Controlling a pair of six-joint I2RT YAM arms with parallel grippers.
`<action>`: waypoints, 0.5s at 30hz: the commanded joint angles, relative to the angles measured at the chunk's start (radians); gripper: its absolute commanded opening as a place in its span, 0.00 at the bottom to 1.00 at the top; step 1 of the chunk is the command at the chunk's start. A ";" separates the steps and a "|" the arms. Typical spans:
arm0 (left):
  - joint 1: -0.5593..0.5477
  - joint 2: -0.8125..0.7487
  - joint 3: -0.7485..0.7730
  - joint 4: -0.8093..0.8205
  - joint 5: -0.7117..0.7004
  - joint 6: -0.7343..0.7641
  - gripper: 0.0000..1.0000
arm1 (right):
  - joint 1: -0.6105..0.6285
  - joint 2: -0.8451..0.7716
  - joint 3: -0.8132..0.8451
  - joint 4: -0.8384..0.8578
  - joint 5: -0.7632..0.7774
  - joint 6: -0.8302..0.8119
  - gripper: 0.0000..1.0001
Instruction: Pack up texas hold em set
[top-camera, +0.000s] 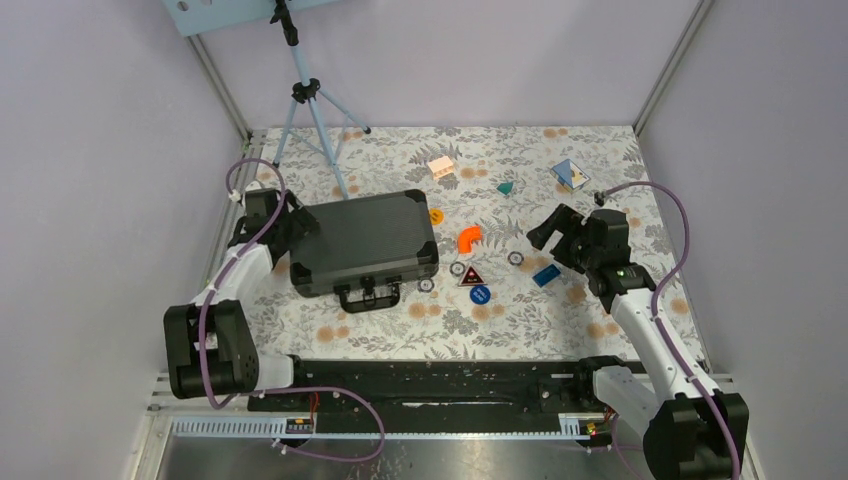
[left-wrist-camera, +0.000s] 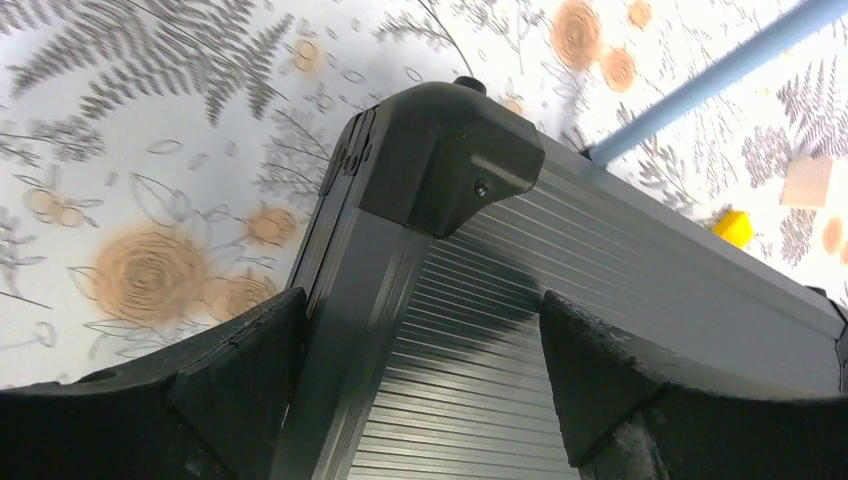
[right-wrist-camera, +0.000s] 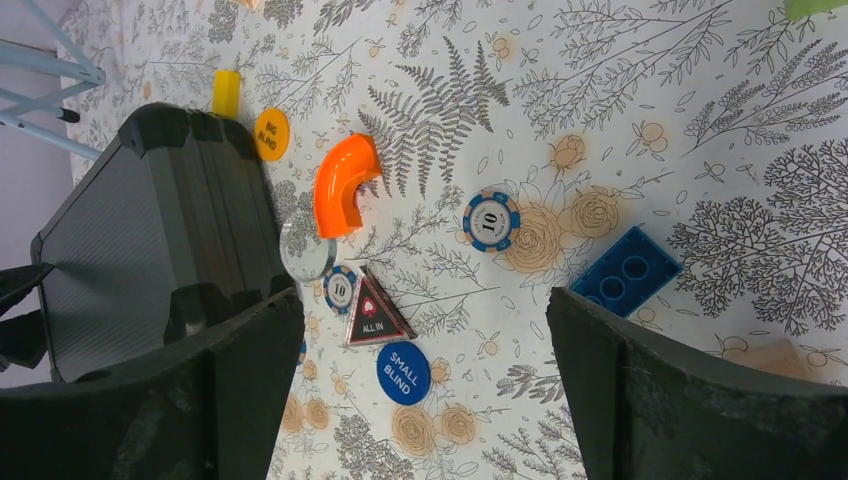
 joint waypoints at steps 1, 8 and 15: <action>-0.110 0.034 -0.034 -0.151 0.166 -0.108 0.84 | 0.010 -0.018 -0.006 -0.012 0.011 0.008 0.99; -0.241 0.075 -0.012 -0.118 0.151 -0.150 0.84 | 0.011 -0.011 -0.012 -0.016 0.024 0.012 0.99; -0.253 0.061 0.033 -0.187 0.095 -0.130 0.86 | 0.010 0.071 0.043 -0.032 0.026 0.003 0.99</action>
